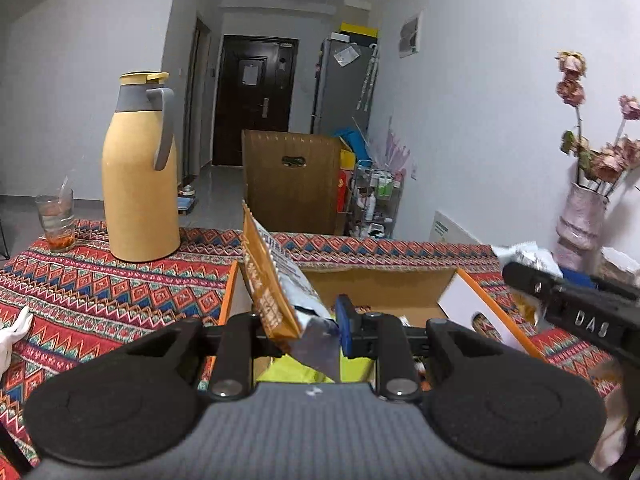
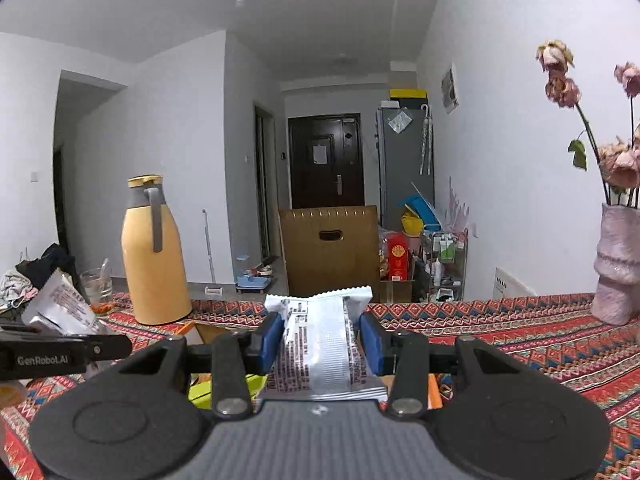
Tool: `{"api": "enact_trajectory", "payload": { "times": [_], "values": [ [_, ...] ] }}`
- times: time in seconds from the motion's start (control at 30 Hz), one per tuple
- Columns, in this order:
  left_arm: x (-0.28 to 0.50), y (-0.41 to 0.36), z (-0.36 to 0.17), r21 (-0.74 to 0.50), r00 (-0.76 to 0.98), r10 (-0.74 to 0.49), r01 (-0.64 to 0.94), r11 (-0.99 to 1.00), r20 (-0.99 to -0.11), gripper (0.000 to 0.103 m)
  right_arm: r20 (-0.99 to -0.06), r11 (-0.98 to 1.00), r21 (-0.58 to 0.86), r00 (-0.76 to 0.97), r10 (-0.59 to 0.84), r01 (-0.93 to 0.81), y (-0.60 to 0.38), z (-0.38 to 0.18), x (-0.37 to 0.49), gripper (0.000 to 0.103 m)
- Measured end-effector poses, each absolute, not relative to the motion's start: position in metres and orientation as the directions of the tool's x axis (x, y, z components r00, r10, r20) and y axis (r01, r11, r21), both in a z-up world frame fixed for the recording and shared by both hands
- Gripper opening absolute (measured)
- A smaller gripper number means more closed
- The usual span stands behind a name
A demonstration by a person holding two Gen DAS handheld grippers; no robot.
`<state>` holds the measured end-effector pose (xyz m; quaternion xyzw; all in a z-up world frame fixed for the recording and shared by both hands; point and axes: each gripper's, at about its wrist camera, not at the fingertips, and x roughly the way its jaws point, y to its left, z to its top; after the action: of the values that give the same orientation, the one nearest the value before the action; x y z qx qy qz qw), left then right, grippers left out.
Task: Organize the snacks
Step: 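Carry both packets into the cardboard box and open both grippers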
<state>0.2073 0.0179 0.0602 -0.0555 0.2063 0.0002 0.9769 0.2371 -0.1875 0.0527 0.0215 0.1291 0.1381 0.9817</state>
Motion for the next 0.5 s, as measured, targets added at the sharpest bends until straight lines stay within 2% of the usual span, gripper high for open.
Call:
{"api": "enact_trajectory", "payload": {
  "times": [0.2, 0.5],
  "values": [
    [0.237, 0.022, 0.042, -0.124, 0.908, -0.001, -0.056, 0.991, -0.419, 0.024, -0.257, 0.973, 0.097, 0.939, 0.229, -0.21, -0.186, 0.03, 0.263, 0.042],
    [0.246, 0.029, 0.013, -0.133, 0.895, -0.006, -0.06, 0.989, -0.445, 0.024, -0.305, 0.963, 0.118, 0.914, 0.267, -0.242, -0.182, -0.002, 0.277, 0.042]
  ]
}}
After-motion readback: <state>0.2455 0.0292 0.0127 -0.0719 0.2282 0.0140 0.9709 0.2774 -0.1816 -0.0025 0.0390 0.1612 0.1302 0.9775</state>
